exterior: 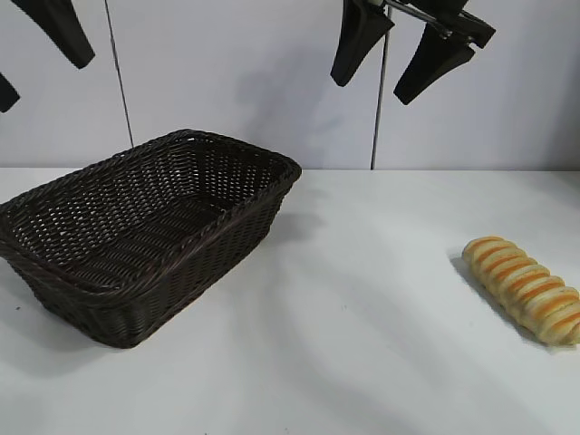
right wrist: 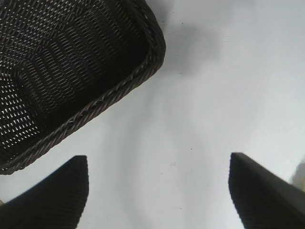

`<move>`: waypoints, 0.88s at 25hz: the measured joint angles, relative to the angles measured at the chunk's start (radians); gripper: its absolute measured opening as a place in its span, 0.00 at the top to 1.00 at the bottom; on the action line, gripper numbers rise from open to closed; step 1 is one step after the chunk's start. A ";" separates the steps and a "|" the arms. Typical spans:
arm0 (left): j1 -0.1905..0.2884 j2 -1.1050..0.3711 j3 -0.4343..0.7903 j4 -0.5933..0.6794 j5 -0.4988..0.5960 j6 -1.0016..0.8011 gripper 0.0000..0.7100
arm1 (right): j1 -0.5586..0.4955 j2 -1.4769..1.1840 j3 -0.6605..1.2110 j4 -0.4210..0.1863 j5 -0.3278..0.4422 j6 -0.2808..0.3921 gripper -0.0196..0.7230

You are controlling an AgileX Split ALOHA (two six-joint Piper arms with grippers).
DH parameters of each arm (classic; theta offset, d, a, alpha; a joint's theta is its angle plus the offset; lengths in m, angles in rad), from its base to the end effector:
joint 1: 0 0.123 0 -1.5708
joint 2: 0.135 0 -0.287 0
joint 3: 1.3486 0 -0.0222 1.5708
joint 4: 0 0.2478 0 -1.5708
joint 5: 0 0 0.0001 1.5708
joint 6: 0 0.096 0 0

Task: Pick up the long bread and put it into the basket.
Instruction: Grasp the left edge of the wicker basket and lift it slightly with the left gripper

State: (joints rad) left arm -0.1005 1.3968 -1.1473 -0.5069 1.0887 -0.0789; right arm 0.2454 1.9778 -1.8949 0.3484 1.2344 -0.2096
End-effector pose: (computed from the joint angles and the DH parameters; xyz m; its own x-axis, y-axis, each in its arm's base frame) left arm 0.2633 -0.0681 0.3110 -0.9555 -0.1984 -0.2183 -0.0659 0.8648 -0.4978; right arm 0.4074 0.1339 0.3071 -0.8733 -0.3067 -0.3785 -0.4207 0.8666 0.2685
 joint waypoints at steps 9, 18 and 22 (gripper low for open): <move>0.000 -0.102 0.254 0.000 -0.256 -0.300 0.21 | 0.000 0.000 0.000 0.000 0.001 0.000 0.19; 0.000 -0.102 0.273 0.105 -0.373 -0.511 0.21 | 0.000 0.000 0.000 0.001 0.001 0.000 0.19; 0.000 -0.102 0.273 0.112 -0.384 -0.522 0.21 | 0.000 0.000 0.000 0.001 0.001 0.000 0.19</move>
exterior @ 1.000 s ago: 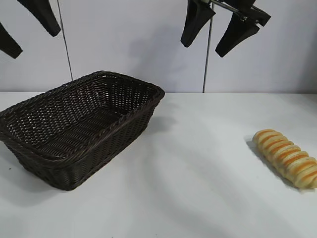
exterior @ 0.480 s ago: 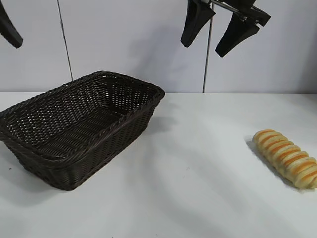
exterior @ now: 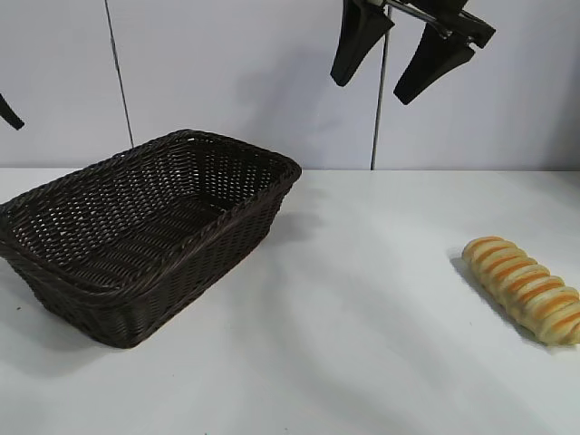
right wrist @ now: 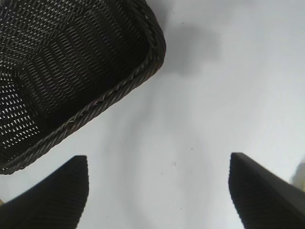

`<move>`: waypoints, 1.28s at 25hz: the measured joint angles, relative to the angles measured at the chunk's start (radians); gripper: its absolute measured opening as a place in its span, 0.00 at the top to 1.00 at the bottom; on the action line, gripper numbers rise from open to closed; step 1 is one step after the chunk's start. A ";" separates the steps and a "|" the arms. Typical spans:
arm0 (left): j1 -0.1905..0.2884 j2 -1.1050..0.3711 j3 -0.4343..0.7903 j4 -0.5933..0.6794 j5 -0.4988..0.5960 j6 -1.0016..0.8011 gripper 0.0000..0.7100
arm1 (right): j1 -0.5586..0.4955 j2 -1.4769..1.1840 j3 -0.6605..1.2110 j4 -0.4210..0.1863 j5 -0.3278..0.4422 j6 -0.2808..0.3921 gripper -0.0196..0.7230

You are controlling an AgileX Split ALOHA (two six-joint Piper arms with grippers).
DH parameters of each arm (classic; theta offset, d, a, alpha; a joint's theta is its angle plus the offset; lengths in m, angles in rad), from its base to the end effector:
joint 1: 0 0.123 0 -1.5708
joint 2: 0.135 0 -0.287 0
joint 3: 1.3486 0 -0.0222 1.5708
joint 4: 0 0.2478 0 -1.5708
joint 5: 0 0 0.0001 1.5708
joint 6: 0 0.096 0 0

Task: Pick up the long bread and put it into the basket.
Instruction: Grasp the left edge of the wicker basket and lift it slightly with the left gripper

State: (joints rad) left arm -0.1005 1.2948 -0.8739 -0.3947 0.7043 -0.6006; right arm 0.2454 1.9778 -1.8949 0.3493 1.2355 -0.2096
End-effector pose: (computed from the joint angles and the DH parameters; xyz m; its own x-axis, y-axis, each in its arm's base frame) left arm 0.2476 -0.0490 0.2687 -0.6971 -0.6970 -0.1680 -0.5171 0.6511 -0.5555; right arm 0.4073 0.1340 0.3071 -0.8737 -0.3068 -0.3776 -0.4207 0.8662 0.2696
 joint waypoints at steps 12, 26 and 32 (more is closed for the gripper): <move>-0.007 0.112 0.000 0.019 -0.005 0.000 0.21 | 0.000 0.000 0.000 0.000 0.000 0.000 0.19; -0.054 0.426 0.000 -0.043 -0.231 -0.001 0.21 | 0.000 0.000 0.000 0.000 -0.001 0.000 0.19; -0.054 0.478 0.000 -0.111 -0.260 0.031 0.22 | 0.000 0.000 0.000 0.000 -0.001 0.000 0.19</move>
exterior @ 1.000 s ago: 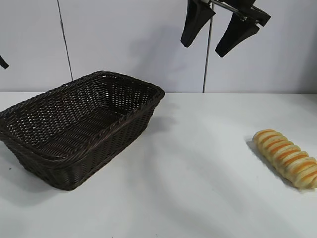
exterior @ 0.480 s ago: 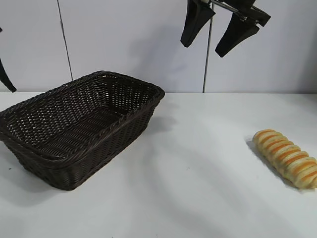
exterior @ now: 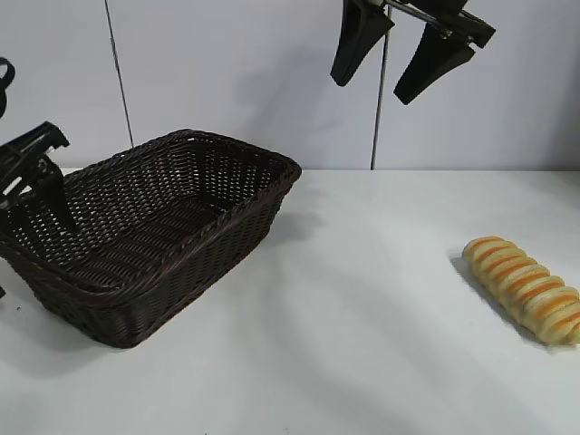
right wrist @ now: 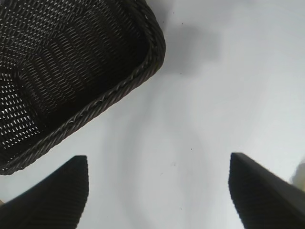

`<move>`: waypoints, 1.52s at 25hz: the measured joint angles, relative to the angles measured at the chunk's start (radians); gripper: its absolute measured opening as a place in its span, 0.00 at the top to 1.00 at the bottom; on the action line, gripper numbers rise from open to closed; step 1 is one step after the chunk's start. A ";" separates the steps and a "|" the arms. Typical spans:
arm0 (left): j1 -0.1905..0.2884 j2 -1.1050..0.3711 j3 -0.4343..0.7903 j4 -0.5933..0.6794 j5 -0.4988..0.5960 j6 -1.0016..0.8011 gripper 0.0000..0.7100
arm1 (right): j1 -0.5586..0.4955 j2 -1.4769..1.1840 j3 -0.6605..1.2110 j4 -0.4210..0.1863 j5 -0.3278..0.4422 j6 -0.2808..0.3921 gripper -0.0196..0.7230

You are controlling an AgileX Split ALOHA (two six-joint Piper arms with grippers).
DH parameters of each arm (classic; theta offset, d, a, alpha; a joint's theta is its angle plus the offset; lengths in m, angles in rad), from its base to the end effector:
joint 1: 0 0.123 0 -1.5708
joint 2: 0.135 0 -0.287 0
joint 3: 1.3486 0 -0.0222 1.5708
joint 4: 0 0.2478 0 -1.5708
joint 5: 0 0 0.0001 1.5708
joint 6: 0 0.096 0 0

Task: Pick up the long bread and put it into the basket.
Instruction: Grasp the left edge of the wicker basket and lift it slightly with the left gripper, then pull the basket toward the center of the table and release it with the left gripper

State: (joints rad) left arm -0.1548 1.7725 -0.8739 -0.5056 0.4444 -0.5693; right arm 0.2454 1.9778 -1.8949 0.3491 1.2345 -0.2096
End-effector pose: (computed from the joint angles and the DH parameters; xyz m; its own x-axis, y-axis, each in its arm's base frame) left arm 0.3081 -0.0684 0.1417 -0.6655 -0.7462 -0.0157 -0.6778 0.6130 -0.4059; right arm 0.4074 0.1340 0.3071 -0.8734 -0.3065 -0.3784 -0.4207 0.8664 0.2692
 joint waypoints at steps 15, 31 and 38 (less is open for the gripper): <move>-0.001 0.004 0.000 0.001 0.018 0.011 0.85 | 0.000 0.000 0.000 0.000 0.000 0.000 0.19; -0.001 0.013 -0.317 0.031 0.375 0.200 0.85 | 0.000 0.000 0.000 0.000 0.000 0.000 0.19; -0.001 0.149 -0.507 0.057 0.563 0.428 0.85 | 0.000 0.000 0.000 0.000 0.001 0.000 0.19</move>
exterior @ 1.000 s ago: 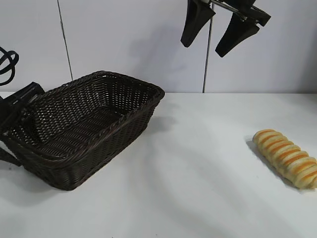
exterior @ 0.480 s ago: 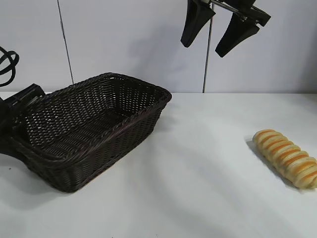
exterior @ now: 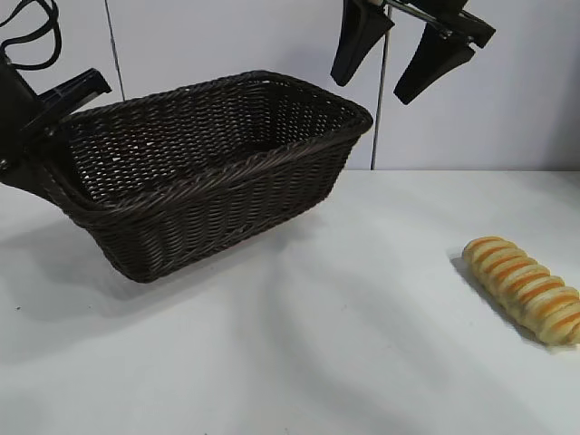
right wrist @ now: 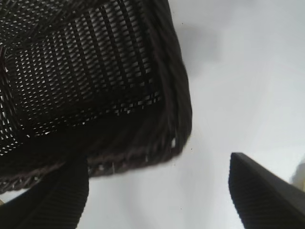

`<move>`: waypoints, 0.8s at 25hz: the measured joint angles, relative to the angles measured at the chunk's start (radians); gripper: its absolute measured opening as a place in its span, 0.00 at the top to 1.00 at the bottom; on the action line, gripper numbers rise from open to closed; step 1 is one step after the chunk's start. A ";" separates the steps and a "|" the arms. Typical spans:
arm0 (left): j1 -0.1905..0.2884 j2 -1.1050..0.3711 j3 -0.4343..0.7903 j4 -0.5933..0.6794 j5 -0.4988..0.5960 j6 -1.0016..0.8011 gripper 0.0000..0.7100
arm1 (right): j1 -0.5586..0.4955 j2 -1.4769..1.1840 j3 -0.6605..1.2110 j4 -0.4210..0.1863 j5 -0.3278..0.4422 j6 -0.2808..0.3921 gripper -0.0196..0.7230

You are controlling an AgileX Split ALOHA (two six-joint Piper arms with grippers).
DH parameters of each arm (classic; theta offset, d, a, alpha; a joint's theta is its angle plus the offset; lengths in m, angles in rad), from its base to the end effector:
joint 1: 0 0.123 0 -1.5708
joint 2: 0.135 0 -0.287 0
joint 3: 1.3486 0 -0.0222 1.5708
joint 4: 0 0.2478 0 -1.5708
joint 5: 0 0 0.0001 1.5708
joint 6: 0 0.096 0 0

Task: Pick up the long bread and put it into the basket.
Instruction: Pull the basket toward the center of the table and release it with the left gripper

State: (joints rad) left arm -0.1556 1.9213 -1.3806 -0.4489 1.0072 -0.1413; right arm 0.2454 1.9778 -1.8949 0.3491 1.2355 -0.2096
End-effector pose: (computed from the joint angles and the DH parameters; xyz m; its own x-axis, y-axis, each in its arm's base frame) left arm 0.3703 -0.0938 0.2000 -0.9783 -0.2073 -0.0067 -0.1879 0.8993 -0.3950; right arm 0.4073 0.1340 0.3070 -0.8737 -0.3069 -0.3776 -0.4207 0.8663 0.2694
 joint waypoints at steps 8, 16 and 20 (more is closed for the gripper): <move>0.000 0.139 -0.263 0.009 0.180 0.243 0.85 | 0.000 0.000 0.000 0.000 0.000 0.000 0.19; 0.000 0.192 -0.349 0.069 0.198 0.314 0.85 | 0.000 0.000 0.000 0.000 0.000 0.000 0.19; 0.000 0.214 -0.349 0.076 0.199 0.322 0.85 | 0.000 0.000 0.000 0.001 0.000 0.000 0.19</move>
State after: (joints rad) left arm -0.1556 2.1352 -1.7293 -0.3725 1.2061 0.1810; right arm 0.2454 1.9778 -1.8949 0.3500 1.2355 -0.2096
